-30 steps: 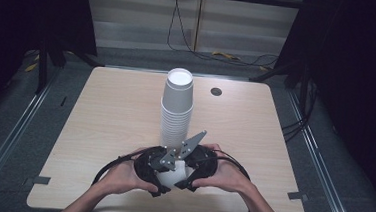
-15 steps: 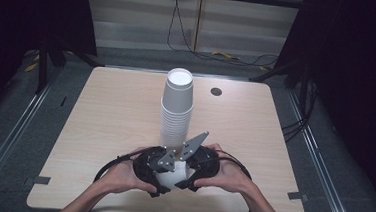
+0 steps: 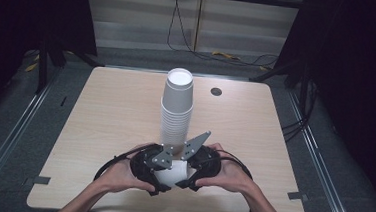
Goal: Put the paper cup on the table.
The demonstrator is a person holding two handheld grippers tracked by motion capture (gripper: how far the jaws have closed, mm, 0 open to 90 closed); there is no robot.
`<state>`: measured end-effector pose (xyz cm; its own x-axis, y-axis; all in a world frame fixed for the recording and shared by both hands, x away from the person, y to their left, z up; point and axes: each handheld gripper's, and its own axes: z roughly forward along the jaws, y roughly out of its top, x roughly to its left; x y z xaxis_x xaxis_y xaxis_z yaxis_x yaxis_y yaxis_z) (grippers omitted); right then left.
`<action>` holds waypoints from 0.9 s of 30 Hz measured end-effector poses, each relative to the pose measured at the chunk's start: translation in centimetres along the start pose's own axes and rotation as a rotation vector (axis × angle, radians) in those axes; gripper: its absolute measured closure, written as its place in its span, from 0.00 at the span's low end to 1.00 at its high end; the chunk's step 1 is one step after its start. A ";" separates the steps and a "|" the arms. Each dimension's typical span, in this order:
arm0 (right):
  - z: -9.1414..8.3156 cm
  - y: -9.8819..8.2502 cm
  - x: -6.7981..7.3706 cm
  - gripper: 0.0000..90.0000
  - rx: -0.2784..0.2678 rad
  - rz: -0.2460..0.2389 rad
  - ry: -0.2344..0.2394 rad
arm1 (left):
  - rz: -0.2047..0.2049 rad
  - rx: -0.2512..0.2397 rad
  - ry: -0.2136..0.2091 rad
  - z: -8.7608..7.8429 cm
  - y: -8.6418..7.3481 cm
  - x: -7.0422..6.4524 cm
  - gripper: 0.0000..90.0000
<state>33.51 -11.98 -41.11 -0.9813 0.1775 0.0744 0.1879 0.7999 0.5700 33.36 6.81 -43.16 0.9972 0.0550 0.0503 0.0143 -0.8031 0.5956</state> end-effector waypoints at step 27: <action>0.0 -0.1 -0.1 0.28 0.005 0.002 0.022 | 0.040 -0.051 0.005 -1.0 -0.2 -0.3 0.16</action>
<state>33.54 -12.12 -41.14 -0.9816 0.1665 0.0930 0.1897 0.8027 0.5654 33.02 7.56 -42.48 0.9965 0.0270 0.0791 -0.0293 -0.7733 0.6334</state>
